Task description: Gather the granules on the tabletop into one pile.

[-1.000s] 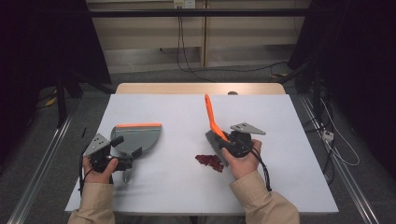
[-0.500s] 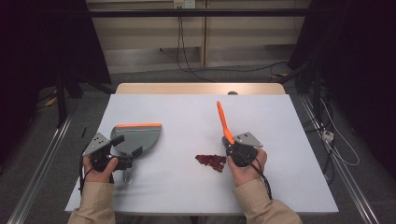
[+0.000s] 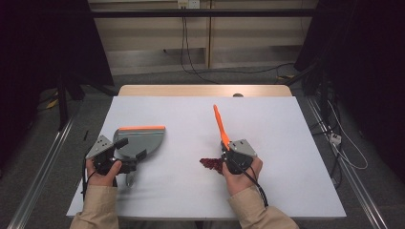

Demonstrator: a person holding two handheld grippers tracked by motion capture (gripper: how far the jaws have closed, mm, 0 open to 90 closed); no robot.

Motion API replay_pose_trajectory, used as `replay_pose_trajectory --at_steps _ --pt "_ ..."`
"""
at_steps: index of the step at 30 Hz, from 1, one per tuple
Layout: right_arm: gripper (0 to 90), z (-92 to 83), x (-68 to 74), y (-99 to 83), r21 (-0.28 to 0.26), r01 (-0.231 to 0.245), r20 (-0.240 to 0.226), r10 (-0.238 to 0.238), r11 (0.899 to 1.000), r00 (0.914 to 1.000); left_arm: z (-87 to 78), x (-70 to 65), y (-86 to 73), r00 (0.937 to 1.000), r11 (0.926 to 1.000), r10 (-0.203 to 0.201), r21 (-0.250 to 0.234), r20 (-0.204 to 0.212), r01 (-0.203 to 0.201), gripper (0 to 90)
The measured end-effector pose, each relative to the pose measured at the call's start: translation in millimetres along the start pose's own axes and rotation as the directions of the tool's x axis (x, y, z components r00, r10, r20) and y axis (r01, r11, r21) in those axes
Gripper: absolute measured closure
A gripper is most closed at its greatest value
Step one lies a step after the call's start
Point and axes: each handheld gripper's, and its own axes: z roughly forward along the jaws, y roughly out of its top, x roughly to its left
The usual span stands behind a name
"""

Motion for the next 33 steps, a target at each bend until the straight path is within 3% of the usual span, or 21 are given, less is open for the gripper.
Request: replay_pose_trajectory --at_steps 11,15,17,23,28,31,33 --pt "71.3 6.2 14.9 4.2 -0.010 -0.037 -0.042 0.037 0.999 0.9984 1.3 -0.1 1.4 1.0000 1.0000 0.000 0.001 0.003 0.000 6.1" --pt "71.3 9.1 20.7 5.4 -0.020 -0.027 -0.030 0.027 0.999 0.9992 1.6 -0.2 1.7 1.0000 1.0000 0.001 -0.002 0.004 -0.001 6.1" --pt "71.3 10.5 20.2 6.5 -0.019 -0.055 -0.039 0.054 0.998 0.9978 1.9 -0.2 1.5 1.0000 1.0000 -0.001 0.000 0.004 0.001 6.1" --pt "71.3 10.2 9.0 9.5 -0.029 -0.052 -0.037 0.051 0.998 0.9980 1.2 0.6 1.6 1.0000 1.0000 0.003 0.004 0.004 -0.003 6.1" --pt "71.3 6.5 -12.0 13.9 -0.046 -0.077 -0.111 0.072 0.996 0.9913 2.4 -0.2 1.3 1.0000 1.0000 0.002 0.005 0.002 -0.002 6.1" --pt "71.3 5.1 -23.9 16.1 -0.054 -0.087 -0.200 0.075 0.995 0.9770 2.5 -0.2 1.2 1.0000 1.0000 0.003 0.005 0.000 -0.003 6.1" --pt "71.2 4.9 -29.8 16.8 -0.045 -0.088 -0.230 0.076 0.995 0.9702 2.6 -0.3 1.1 1.0000 1.0000 0.002 0.006 0.001 -0.002 6.1"
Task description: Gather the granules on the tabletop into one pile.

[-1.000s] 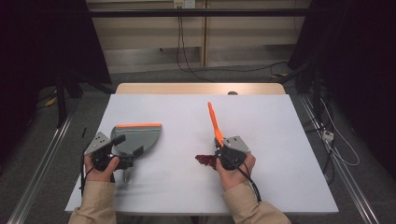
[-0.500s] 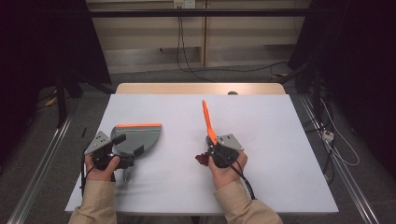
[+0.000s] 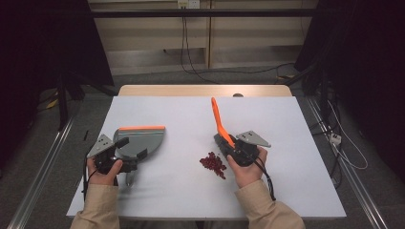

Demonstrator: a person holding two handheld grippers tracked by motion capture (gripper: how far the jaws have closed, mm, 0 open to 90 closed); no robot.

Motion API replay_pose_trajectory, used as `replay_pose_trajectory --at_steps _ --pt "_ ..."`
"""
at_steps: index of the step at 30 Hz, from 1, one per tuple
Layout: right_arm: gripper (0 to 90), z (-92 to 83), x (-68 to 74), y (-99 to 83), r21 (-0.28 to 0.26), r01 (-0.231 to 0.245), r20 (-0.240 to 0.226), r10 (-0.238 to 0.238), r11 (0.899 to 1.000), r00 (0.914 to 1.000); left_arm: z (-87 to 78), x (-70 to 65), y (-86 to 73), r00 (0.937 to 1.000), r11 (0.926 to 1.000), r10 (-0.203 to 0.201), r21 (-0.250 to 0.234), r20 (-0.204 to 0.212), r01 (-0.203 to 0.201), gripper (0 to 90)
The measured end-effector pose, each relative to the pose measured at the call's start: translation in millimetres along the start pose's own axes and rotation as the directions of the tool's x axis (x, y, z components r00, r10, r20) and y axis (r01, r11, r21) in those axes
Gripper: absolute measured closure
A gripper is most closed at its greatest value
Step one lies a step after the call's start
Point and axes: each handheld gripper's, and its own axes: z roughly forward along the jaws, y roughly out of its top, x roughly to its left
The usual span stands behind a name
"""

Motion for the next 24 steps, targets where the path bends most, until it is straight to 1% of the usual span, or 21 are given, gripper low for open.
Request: replay_pose_trajectory --at_steps 2,4,5,6,9,10,13,15,16,18,19,22,23,24 --pt "71.3 -0.9 -5.8 0.8 0.002 -0.012 -0.057 0.012 1.000 0.9983 0.1 -0.1 -0.1 1.0000 1.0000 0.001 0.001 0.000 -0.001 6.1" --pt "71.3 -2.3 -8.8 2.1 0.008 0.006 -0.081 -0.005 1.000 0.9967 0.2 -0.1 -0.1 1.0000 1.0000 0.003 0.003 0.001 -0.003 6.1" --pt "71.3 -2.8 -10.5 2.8 0.005 0.009 -0.099 -0.008 1.000 0.9950 0.3 -0.1 -0.2 1.0000 1.0000 0.004 0.004 0.001 -0.004 6.1" --pt "71.3 -3.4 -11.6 3.7 0.006 0.012 -0.107 -0.011 1.000 0.9942 0.4 -0.1 -0.2 1.0000 1.0000 0.004 0.004 0.001 -0.004 6.1" --pt "71.3 -4.3 -16.5 8.3 0.005 0.024 -0.096 -0.024 1.000 0.9951 0.6 -0.3 -0.2 1.0000 1.0000 0.005 0.006 0.000 -0.005 6.1" --pt "71.3 -3.8 -18.8 9.4 -0.001 0.034 -0.092 -0.034 0.999 0.9952 0.5 -0.4 -0.2 1.0000 1.0000 0.005 0.004 0.000 -0.005 6.1" --pt "71.2 -0.2 -25.4 8.7 0.013 0.066 -0.045 -0.065 0.998 0.9969 0.3 -0.3 -0.2 1.0000 1.0000 0.004 0.004 0.001 -0.004 6.1" --pt "71.3 3.5 -28.1 4.1 0.027 0.080 -0.026 -0.079 0.996 0.9965 0.5 0.0 -0.3 1.0000 1.0000 0.004 0.005 0.001 -0.004 6.1" --pt "71.3 5.1 -27.5 1.0 0.035 0.095 -0.011 -0.095 0.995 0.9954 0.6 0.1 -0.3 1.0000 1.0000 0.004 0.006 0.001 -0.004 6.1" --pt "71.3 8.0 -24.1 -5.2 0.048 0.121 -0.005 -0.121 0.991 0.9926 0.8 0.4 -0.4 1.0000 1.0000 0.003 0.007 0.000 -0.003 6.1" --pt "71.3 8.8 -21.1 -7.6 0.045 0.138 -0.003 -0.138 0.989 0.9904 0.9 0.4 -0.5 1.0000 1.0000 0.002 0.008 0.000 -0.002 6.1" --pt "71.3 9.3 -9.1 -10.5 0.041 0.161 -0.023 -0.160 0.986 0.9869 0.9 0.3 -0.4 1.0000 1.0000 0.004 0.008 -0.001 -0.004 6.1" --pt "71.2 9.3 -5.1 -10.9 0.039 0.176 -0.031 -0.175 0.984 0.9840 0.9 0.3 -0.3 1.0000 1.0000 0.004 0.008 0.000 -0.004 6.1" --pt "71.3 9.1 -1.4 -11.3 0.039 0.173 -0.053 -0.171 0.984 0.9838 0.8 0.2 -0.4 1.0000 1.0000 0.004 0.008 0.000 -0.004 6.1"
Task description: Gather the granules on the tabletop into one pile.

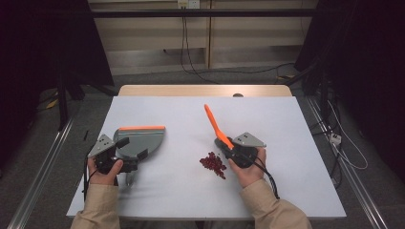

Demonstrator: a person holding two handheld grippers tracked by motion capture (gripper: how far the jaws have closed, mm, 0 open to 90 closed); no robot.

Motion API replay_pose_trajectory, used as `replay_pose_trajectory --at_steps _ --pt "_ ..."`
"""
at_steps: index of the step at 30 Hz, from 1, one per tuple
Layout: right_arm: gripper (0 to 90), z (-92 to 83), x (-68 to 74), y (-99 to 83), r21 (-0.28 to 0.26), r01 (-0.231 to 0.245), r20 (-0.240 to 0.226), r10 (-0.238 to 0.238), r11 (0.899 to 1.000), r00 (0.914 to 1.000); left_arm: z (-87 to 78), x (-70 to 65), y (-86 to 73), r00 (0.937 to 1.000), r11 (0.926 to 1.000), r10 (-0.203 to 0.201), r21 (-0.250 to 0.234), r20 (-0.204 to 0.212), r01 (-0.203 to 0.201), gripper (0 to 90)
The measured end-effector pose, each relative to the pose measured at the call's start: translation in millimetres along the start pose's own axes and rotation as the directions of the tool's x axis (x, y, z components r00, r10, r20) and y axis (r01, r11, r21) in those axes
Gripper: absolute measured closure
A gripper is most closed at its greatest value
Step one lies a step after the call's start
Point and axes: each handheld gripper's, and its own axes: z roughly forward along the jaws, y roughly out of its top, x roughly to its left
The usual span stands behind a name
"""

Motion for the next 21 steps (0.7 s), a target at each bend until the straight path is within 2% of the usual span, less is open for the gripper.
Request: replay_pose_trajectory --at_steps 1,3,5,9,11,14,16,18,19,21 --pt "71.3 0.2 3.4 0.1 -0.001 -0.010 -0.020 0.010 1.000 0.9997 -0.1 0.0 0.0 1.0000 1.0000 0.000 0.000 -0.001 0.000 6.1" --pt "71.3 0.4 9.7 0.7 0.001 0.013 -0.030 -0.013 1.000 0.9995 -0.4 0.0 0.1 1.0000 1.0000 0.000 -0.003 0.000 0.000 6.1" --pt "71.3 0.6 11.3 1.8 -0.010 0.010 -0.050 -0.011 1.000 0.9987 -0.5 0.0 0.2 1.0000 1.0000 -0.001 -0.004 0.001 0.001 6.1" --pt "71.3 -1.2 8.4 4.4 -0.017 -0.013 -0.093 0.012 1.000 0.9956 0.1 0.5 -0.1 1.0000 1.0000 -0.002 -0.001 -0.001 0.002 6.1" --pt "71.3 -2.7 6.3 6.2 -0.021 -0.016 -0.085 0.014 1.000 0.9963 0.3 0.3 -0.2 1.0000 1.0000 -0.002 0.001 -0.001 0.002 6.1" --pt "71.3 -5.0 1.3 10.0 -0.043 -0.025 -0.108 0.020 0.999 0.9939 0.2 0.2 -0.1 1.0000 1.0000 0.000 0.000 -0.001 0.000 6.1" --pt "71.3 -6.7 -1.7 13.6 -0.056 -0.039 -0.137 0.031 0.998 0.9900 0.4 0.1 -0.2 1.0000 1.0000 -0.002 0.000 -0.001 0.002 6.1" --pt "71.3 -8.1 -3.8 17.6 -0.068 -0.035 -0.170 0.023 0.997 0.9853 0.8 0.0 -0.3 1.0000 1.0000 -0.001 0.001 0.000 0.001 6.1" --pt "71.3 -8.5 -4.8 19.4 -0.073 -0.038 -0.192 0.024 0.997 0.9812 0.9 -0.2 -0.4 1.0000 1.0000 -0.001 0.001 -0.001 0.001 6.1" --pt "71.3 -9.0 -6.3 21.8 -0.076 -0.060 -0.253 0.039 0.995 0.9667 0.7 -0.1 -0.3 1.0000 1.0000 0.000 0.001 -0.001 0.000 6.1"
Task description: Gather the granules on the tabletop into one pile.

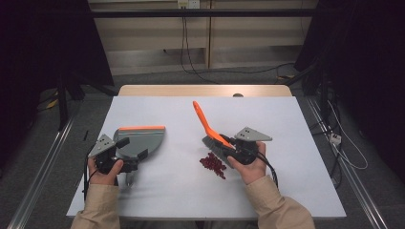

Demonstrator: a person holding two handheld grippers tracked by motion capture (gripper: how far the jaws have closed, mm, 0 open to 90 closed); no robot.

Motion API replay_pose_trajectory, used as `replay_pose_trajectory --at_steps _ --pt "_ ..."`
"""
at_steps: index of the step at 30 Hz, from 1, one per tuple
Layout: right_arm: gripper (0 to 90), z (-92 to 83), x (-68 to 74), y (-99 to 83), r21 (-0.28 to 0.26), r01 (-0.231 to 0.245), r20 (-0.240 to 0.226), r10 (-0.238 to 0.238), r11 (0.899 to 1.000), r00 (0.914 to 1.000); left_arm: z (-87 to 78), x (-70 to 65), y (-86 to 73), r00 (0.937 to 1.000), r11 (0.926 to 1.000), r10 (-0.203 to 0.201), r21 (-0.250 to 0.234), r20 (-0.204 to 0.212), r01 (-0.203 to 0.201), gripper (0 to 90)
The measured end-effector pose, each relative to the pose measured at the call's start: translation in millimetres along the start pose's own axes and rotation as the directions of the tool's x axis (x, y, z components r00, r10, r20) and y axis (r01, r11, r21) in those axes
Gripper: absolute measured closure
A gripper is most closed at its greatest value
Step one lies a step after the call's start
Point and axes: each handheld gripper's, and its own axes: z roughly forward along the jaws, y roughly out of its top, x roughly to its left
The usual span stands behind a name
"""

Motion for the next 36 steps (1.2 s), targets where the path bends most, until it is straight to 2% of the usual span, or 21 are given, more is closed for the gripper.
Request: replay_pose_trajectory --at_steps 4,8,12,17,19,22,25,26,28,32,33,35,36 --pt "71.3 0.9 -1.5 -0.4 0.010 -0.008 -0.094 0.008 1.000 0.9955 -0.2 0.2 0.0 1.0000 1.0000 -0.002 0.000 0.000 0.002 6.1" --pt "71.3 2.9 -2.2 -2.6 0.022 0.003 -0.175 0.001 1.000 0.9846 0.1 0.2 -0.1 1.0000 1.0000 0.001 0.001 0.000 -0.001 6.1" --pt "71.3 4.5 -0.6 -3.8 0.037 0.024 -0.198 -0.016 0.999 0.9801 0.3 0.5 -0.2 1.0000 1.0000 0.001 0.002 0.001 -0.001 6.1" --pt "71.4 5.1 -0.9 -4.8 0.048 0.021 -0.229 -0.009 0.999 0.9735 0.2 0.5 -0.2 1.0000 1.0000 0.001 0.002 0.000 -0.001 6.1" --pt "71.4 4.5 -0.2 -4.8 0.045 0.017 -0.269 -0.004 0.999 0.9631 0.4 0.5 -0.3 1.0000 1.0000 0.001 0.003 0.000 -0.001 6.1" --pt "71.4 3.1 2.7 -4.9 0.048 0.061 -0.307 -0.044 0.997 0.9508 0.3 0.2 -0.2 1.0000 1.0000 0.000 0.002 0.000 0.000 6.1" --pt "71.4 2.2 4.5 -6.9 0.047 0.140 -0.358 -0.114 0.989 0.9268 0.4 0.3 -0.3 1.0000 1.0000 0.003 0.004 -0.001 -0.003 6.1" --pt "71.4 1.9 5.2 -7.6 0.045 0.168 -0.377 -0.139 0.985 0.9157 0.5 0.1 -0.4 1.0000 1.0000 0.001 0.005 0.000 -0.001 6.1" --pt "71.4 1.3 7.2 -9.9 0.033 0.186 -0.418 -0.156 0.982 0.8948 0.8 0.1 -0.4 1.0000 1.0000 0.002 0.006 0.001 -0.002 6.1" --pt "71.4 -1.1 12.3 -14.5 0.028 0.264 -0.486 -0.218 0.964 0.8464 1.1 0.8 -0.5 1.0000 1.0000 0.001 0.007 0.001 -0.001 6.1" --pt "71.4 -2.2 12.7 -15.9 0.030 0.270 -0.499 -0.220 0.962 0.8381 1.1 0.8 -0.5 1.0000 1.0000 -0.001 0.006 -0.001 0.001 6.1" --pt "71.4 -4.3 12.4 -18.8 0.022 0.277 -0.537 -0.222 0.961 0.8138 1.2 0.9 -0.6 1.0000 1.0000 -0.001 0.007 0.000 0.001 6.1" --pt "71.4 -5.1 12.5 -20.0 0.021 0.288 -0.545 -0.231 0.957 0.8059 1.4 0.8 -0.6 1.0000 1.0000 -0.002 0.007 0.001 0.002 6.1"
